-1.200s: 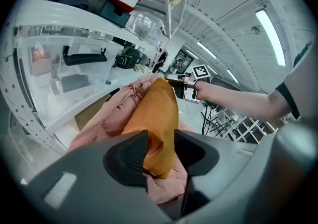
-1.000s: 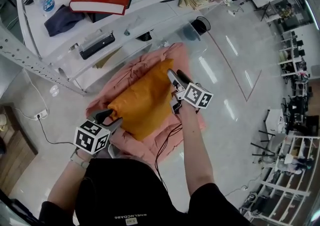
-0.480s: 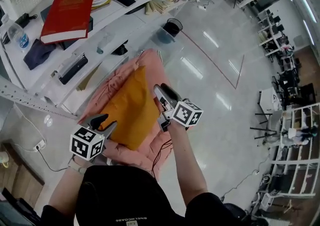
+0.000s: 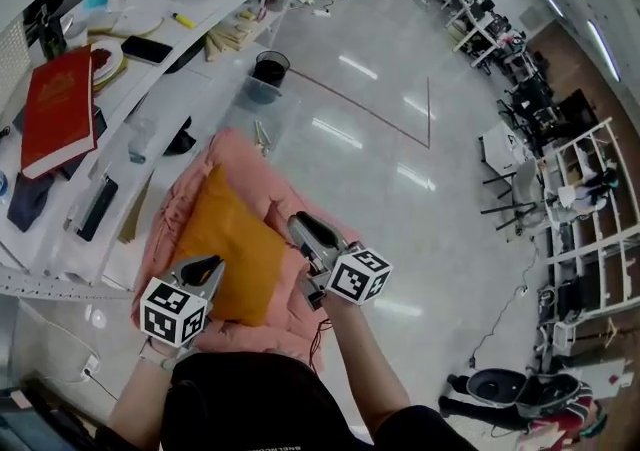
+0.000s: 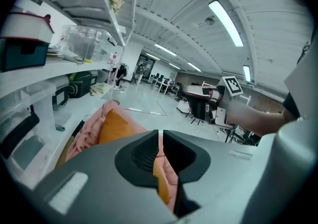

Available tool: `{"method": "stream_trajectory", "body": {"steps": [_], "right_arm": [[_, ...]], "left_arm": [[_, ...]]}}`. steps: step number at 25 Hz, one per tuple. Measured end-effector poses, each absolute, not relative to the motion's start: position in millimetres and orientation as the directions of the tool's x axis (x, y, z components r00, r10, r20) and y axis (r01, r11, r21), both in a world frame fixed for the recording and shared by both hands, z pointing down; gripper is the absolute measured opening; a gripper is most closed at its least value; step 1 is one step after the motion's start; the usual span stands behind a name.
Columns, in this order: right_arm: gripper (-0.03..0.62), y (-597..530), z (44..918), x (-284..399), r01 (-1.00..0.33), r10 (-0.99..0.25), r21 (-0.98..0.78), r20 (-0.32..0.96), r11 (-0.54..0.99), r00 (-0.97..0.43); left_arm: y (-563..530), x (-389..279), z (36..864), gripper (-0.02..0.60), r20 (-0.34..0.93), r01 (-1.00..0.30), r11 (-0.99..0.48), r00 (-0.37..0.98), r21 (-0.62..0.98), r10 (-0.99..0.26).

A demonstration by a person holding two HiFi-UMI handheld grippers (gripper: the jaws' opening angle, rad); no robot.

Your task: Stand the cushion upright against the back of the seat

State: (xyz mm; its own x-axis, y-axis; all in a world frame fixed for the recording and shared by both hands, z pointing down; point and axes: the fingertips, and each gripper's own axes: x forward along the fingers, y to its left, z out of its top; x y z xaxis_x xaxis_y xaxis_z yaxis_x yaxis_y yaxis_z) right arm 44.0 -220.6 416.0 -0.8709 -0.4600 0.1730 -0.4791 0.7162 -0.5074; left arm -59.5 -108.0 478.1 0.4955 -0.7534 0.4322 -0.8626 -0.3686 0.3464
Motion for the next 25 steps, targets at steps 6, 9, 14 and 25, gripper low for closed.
{"method": "stream_trajectory", "body": {"steps": [6,9,14,25], "right_arm": [[0.086,-209.1,404.0,95.1,-0.535,-0.563,-0.520,0.121,0.665,-0.817],[0.081,-199.5,399.7,118.1,-0.561,-0.606,-0.521,0.101,0.643,-0.789],[0.080,-181.1,397.5,145.4,-0.585,-0.653,-0.539,0.084,0.606,-0.753],[0.080,-148.7,422.0,179.6,-0.636,-0.707,-0.547,0.109,0.545,-0.699]], "left_arm": [[-128.9,-31.7,464.8,0.014,0.373,-0.804,-0.463,0.587,0.373,-0.719],[-132.5,-12.9,458.4,0.014,0.345,-0.770,-0.512,0.632,0.381,-0.694],[-133.2,14.1,448.4,0.014,0.291,-0.702,-0.582,0.705,0.409,-0.646],[-124.5,50.2,444.4,0.014,0.281,-0.639,-0.650,0.767,0.411,-0.577]]}}
